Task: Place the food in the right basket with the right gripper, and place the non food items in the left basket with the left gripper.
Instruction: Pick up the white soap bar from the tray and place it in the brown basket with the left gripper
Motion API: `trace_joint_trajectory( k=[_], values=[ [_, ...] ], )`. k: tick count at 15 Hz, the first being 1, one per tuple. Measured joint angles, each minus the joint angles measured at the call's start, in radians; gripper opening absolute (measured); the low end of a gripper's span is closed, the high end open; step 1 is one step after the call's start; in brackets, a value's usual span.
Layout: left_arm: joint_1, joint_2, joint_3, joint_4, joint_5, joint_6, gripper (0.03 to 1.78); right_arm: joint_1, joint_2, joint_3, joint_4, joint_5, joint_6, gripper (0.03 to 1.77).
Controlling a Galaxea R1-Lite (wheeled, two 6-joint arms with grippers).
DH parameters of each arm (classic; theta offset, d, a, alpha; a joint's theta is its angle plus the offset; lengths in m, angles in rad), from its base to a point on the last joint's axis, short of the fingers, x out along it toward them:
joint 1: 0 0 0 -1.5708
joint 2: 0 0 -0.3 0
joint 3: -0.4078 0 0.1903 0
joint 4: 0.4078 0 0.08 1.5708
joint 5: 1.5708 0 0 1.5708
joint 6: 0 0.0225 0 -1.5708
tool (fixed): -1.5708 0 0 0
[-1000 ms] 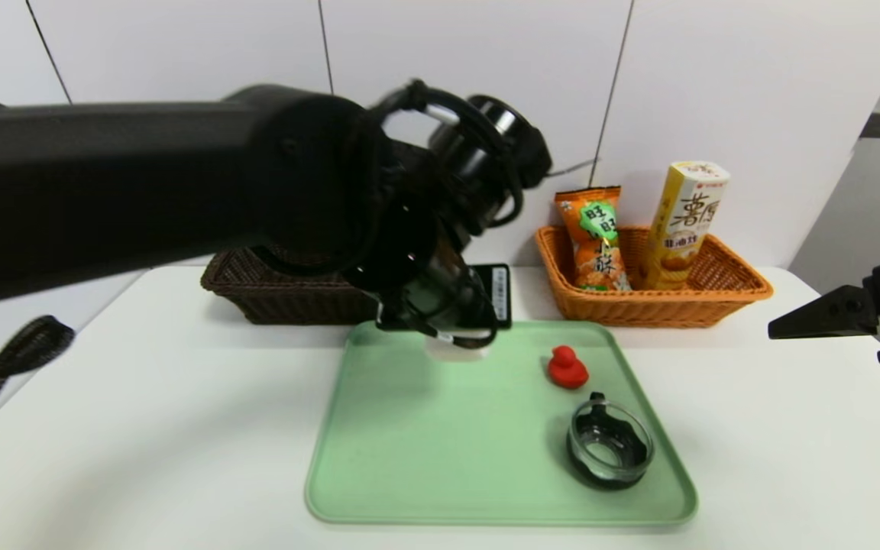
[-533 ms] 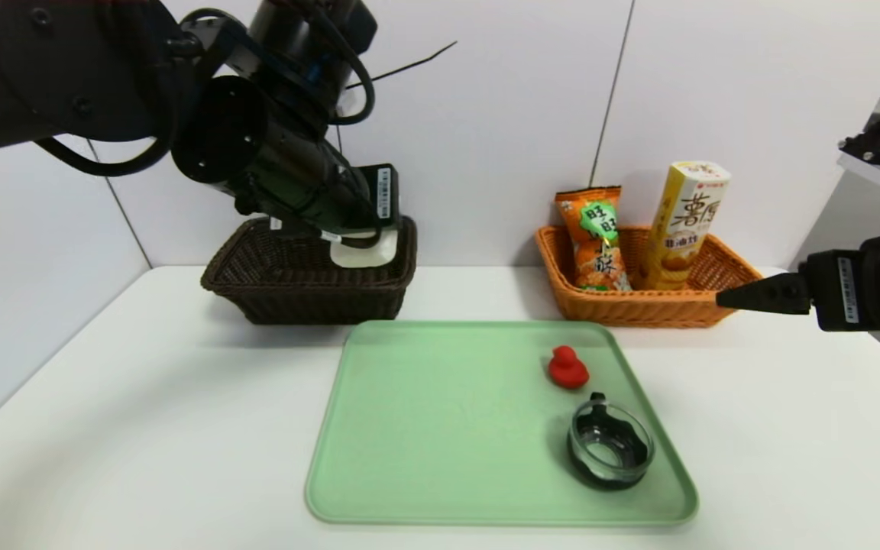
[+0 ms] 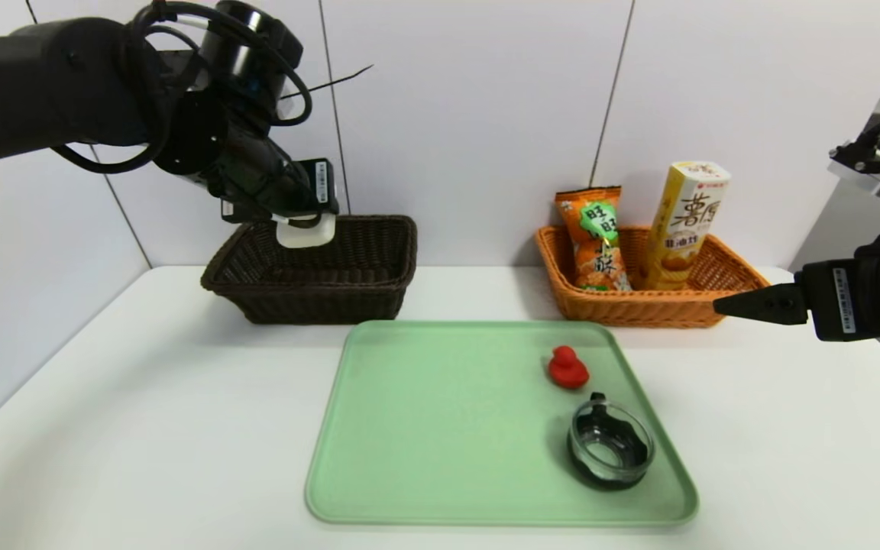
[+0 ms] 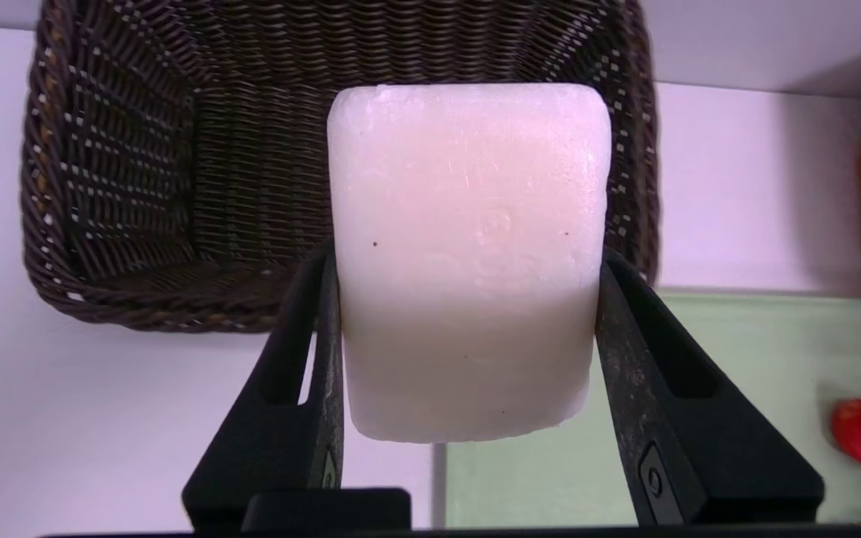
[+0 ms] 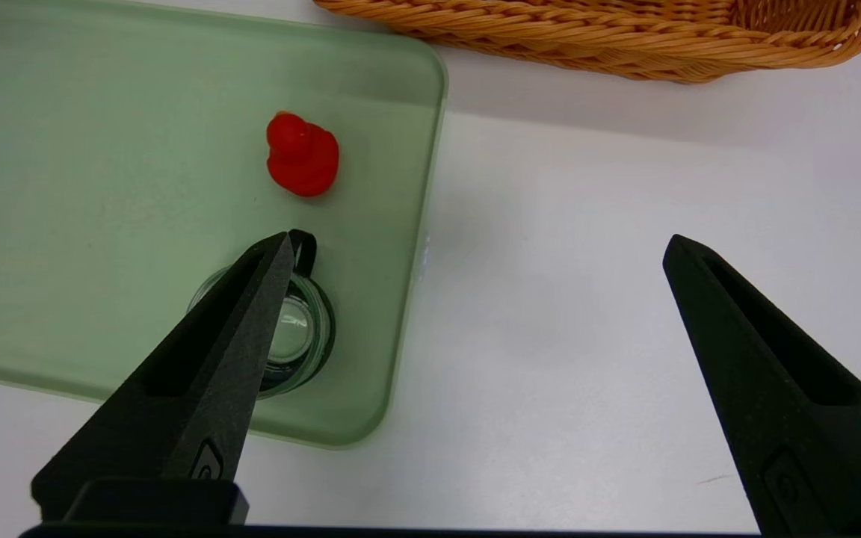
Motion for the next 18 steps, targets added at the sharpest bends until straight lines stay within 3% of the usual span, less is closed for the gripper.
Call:
trace_joint_trajectory(
  k=[4, 9, 18],
  values=[
    [0.13, 0.074, 0.0, -0.088, -0.043, 0.09, 0.96, -0.007, -0.005, 0.021, 0.0, -0.017, 0.005, 1.71],
    [0.221, 0.185, 0.0, -0.195, -0.067, 0.163, 0.96, -0.012, -0.006, 0.026, -0.002, -0.017, 0.007, 1.71],
    [0.257, 0.276, 0.0, -0.208, -0.11, 0.181, 0.96, -0.013, 0.014, 0.024, -0.006, -0.018, 0.007, 1.71]
  ],
)
